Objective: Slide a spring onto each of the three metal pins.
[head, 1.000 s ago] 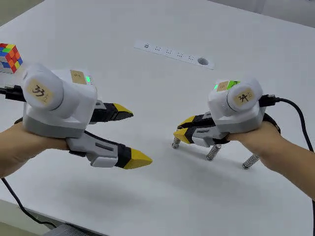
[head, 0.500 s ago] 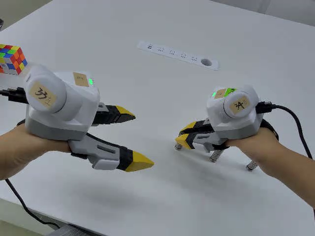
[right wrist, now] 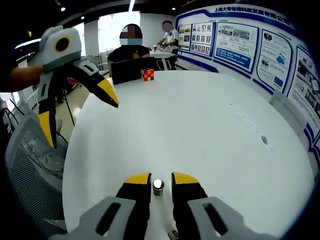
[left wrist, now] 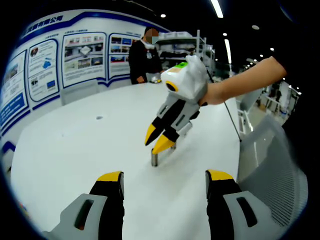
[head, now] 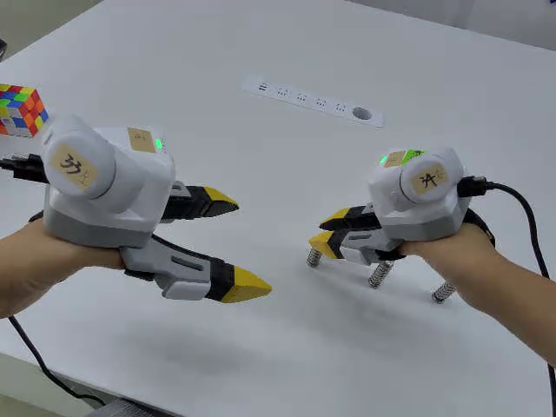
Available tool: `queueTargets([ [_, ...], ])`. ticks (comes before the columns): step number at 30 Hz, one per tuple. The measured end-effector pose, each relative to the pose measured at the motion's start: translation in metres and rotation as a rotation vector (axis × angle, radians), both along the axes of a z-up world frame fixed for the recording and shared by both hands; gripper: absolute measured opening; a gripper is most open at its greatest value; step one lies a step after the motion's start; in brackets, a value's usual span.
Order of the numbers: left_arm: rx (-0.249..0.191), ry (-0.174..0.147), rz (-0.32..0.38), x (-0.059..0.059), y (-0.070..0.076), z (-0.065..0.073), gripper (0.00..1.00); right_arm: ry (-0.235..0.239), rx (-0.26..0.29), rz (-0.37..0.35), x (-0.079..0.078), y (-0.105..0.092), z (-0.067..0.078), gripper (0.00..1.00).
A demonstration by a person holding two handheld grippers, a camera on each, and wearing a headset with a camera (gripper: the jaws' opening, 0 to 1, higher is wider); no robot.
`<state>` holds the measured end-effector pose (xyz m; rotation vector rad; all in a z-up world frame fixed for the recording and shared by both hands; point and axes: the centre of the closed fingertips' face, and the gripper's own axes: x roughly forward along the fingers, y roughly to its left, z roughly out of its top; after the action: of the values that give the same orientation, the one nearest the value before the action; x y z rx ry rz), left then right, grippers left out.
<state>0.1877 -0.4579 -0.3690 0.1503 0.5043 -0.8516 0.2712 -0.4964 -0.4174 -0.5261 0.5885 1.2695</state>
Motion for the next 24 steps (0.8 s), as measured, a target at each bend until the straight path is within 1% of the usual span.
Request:
queueTargets([
  [3,0.003,-0.005,-0.005,0.001,-0.003,0.003,0.68,-0.009,0.033,-0.017,0.003,-0.002,0.013,0.19],
  [6,0.008,-0.015,-0.011,0.003,-0.006,0.009,0.68,-0.010,0.079,-0.052,0.005,-0.011,0.030,0.21],
  [8,0.007,-0.021,-0.014,0.004,-0.008,0.012,0.68,-0.016,0.096,-0.062,0.006,-0.018,0.037,0.21],
  [9,0.005,-0.026,-0.017,0.006,-0.010,0.014,0.69,-0.025,0.109,-0.075,0.008,-0.025,0.042,0.22],
  [14,-0.002,-0.038,-0.028,0.009,-0.018,0.021,0.70,-0.040,0.154,-0.109,0.007,-0.053,0.059,0.23],
  [16,0.006,-0.040,-0.037,0.009,-0.021,0.023,0.70,-0.042,0.185,-0.132,0.009,-0.069,0.066,0.25],
  [22,0.025,-0.045,-0.054,0.010,-0.028,0.027,0.70,-0.052,0.243,-0.201,0.011,-0.107,0.081,0.29],
  [24,0.026,-0.047,-0.057,0.011,-0.031,0.028,0.70,-0.058,0.243,-0.203,0.010,-0.118,0.082,0.29],
])
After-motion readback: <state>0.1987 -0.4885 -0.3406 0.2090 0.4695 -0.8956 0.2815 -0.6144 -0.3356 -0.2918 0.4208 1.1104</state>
